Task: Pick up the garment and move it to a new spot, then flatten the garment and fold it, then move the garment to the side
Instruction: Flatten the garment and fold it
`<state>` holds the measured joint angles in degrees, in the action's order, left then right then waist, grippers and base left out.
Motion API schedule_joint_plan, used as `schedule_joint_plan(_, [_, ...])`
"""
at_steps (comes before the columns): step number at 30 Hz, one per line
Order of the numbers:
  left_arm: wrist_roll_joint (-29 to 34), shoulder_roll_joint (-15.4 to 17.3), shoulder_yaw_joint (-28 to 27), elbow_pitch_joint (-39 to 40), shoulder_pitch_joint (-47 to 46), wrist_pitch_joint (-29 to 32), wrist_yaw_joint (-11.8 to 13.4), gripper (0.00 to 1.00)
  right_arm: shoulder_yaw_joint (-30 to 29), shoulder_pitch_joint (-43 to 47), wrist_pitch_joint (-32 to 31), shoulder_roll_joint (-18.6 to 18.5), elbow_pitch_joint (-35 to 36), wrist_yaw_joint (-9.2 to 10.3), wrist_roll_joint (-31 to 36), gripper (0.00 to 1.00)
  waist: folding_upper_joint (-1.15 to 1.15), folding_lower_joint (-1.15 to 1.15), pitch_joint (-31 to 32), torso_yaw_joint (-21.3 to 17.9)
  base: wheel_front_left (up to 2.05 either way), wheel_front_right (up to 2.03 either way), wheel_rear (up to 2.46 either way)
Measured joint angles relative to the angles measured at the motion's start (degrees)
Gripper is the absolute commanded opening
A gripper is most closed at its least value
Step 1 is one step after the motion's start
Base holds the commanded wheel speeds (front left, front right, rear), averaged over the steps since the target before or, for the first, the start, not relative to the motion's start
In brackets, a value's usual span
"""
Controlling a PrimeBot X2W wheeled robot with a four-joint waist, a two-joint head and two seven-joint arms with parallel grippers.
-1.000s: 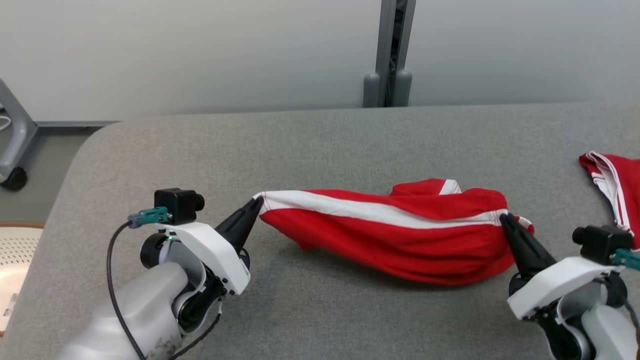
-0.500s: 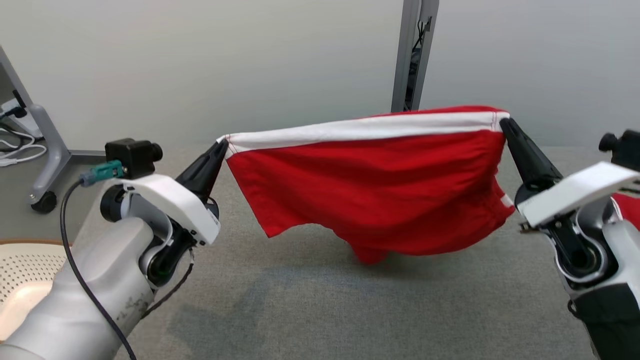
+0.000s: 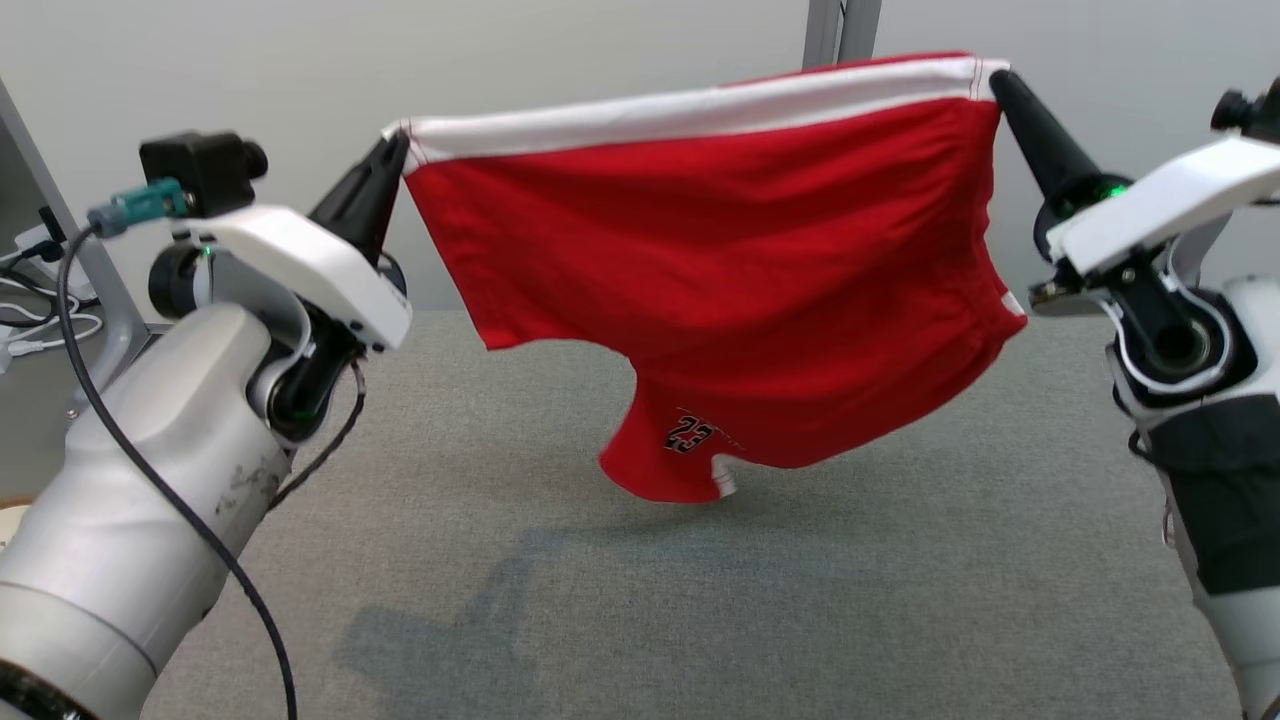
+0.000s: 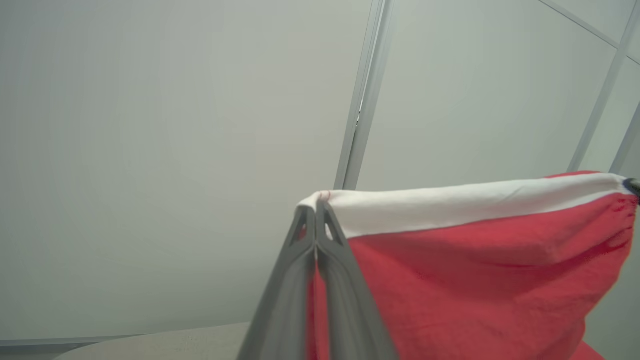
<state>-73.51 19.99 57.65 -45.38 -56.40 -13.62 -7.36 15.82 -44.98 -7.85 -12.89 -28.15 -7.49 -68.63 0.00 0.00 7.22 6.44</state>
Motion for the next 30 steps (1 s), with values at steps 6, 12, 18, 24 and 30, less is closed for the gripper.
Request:
schedule_joint_plan(6, [-0.09, -2.13, -2.86, -3.34, -4.56, -1.05, -0.07, 0.0, -1.54, -7.92, 0.11, 1.55, -7.01, 0.0, -2.29, 0.0, 0.0, 0.0, 0.17, 0.2, 0.0, 0.0, 0.0])
schedule_joint_plan(12, [0.46, -3.58, -5.69, -4.86, -6.25, -1.3, -0.07, 0.0, -2.25, -12.99, 0.29, 2.94, -12.51, 0.01, -3.94, 0.0, 0.0, 0.0, 0.34, 0.58, 0.0, 0.0, 0.0])
schedule_joint_plan(18, [2.4, -4.35, -7.4, -4.47, -5.73, -1.37, -0.07, 0.0, -0.11, -13.67, 0.32, 2.82, -13.82, 0.01, -3.33, 0.0, 0.0, 0.0, -0.01, 1.09, 0.0, 0.0, 0.0])
schedule_joint_plan(24, [2.85, -3.83, -7.15, -4.28, -4.65, -1.37, -0.07, 0.0, 2.35, -13.11, 0.44, 2.19, -15.18, 0.01, -2.02, 0.0, 0.0, 0.0, -1.85, 1.05, 0.0, 0.0, 0.0])
schedule_joint_plan(30, [1.56, -4.94, -7.88, -7.04, -8.01, -0.46, -0.07, 0.0, 3.45, -18.23, 3.15, 2.56, -18.91, 0.01, 0.91, 0.0, 0.0, 0.0, -6.09, 0.45, 0.0, 0.0, 0.0])
